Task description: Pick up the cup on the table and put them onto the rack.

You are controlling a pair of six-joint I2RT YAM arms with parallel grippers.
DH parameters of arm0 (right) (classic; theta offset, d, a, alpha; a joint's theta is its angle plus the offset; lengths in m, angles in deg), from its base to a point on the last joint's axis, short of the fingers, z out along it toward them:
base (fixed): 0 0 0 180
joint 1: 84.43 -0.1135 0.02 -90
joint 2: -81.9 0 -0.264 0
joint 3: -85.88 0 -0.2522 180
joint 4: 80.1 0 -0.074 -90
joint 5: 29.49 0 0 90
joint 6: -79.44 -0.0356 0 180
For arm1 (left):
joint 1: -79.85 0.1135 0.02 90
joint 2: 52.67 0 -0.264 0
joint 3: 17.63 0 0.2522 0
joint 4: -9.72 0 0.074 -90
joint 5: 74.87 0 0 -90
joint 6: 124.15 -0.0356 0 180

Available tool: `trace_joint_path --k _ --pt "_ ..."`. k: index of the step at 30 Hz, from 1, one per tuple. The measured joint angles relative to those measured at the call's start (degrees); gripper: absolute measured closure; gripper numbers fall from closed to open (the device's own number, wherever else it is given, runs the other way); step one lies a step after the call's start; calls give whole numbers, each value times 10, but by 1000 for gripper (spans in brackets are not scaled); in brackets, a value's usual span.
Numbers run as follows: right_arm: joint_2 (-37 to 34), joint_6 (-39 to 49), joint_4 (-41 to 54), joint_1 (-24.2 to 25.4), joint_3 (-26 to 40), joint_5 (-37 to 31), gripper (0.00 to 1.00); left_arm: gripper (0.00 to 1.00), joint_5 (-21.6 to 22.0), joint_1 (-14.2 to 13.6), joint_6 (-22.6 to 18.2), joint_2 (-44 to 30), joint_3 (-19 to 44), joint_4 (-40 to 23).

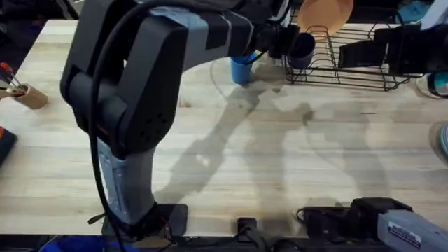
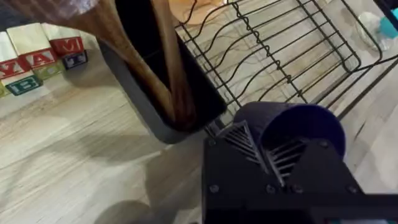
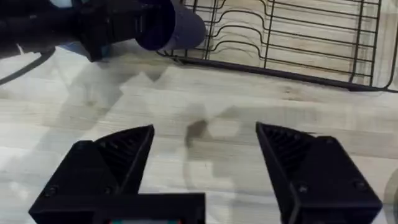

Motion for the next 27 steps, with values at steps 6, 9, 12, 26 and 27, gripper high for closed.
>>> trace_joint_path --k 6,9,12,26,27 --pt "0 0 0 0 0 0 7 960 0 0 0 0 0 2" --pt "0 0 0 0 0 0 7 960 0 0 0 0 0 4" --pt "0 0 0 0 0 0 7 960 2 0 0 0 0 4" --pt "0 0 0 0 0 0 7 958 2 -6 4 -6 0 10" --pt "0 0 0 0 0 0 7 958 3 -8 4 -8 0 10"
